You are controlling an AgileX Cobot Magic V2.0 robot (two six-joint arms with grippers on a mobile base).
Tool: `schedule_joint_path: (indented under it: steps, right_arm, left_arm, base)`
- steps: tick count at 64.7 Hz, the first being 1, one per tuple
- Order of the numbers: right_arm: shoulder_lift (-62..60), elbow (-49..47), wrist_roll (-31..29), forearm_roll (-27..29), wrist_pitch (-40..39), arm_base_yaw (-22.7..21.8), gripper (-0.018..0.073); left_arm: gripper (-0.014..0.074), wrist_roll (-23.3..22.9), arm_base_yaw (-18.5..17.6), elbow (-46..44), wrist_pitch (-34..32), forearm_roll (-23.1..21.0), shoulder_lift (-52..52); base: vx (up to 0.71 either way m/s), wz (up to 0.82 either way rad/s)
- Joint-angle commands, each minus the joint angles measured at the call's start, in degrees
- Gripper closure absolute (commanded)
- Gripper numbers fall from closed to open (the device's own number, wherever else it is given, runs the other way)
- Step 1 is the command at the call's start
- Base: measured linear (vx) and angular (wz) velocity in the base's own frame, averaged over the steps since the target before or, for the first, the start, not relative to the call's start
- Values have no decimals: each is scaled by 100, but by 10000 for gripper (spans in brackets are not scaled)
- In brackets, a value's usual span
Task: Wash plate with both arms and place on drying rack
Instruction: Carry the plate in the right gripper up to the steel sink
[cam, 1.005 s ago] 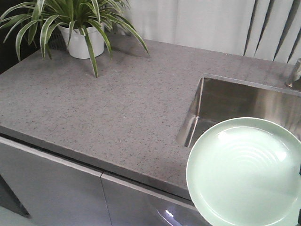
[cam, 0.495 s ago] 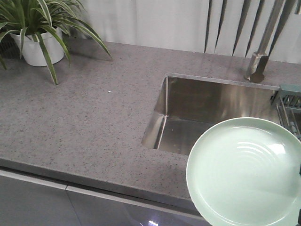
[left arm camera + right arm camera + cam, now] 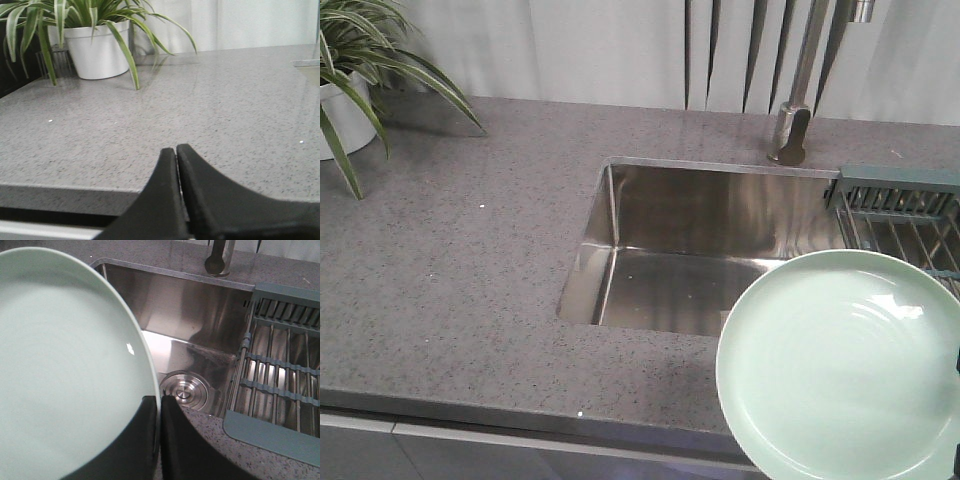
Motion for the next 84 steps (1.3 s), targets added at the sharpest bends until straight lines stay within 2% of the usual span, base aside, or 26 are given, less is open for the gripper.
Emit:
schedule_joint_path:
  steps: [1, 84]
  right_arm:
    - [26, -158, -49, 120, -391, -40, 561]
    - [26, -158, -49, 120, -391, -40, 561]
  left_arm:
    - [603, 0, 3, -157, -394, 24, -84]
    - [603, 0, 3, -157, -394, 24, -84]
  base:
    - [2, -18]
    - [2, -11]
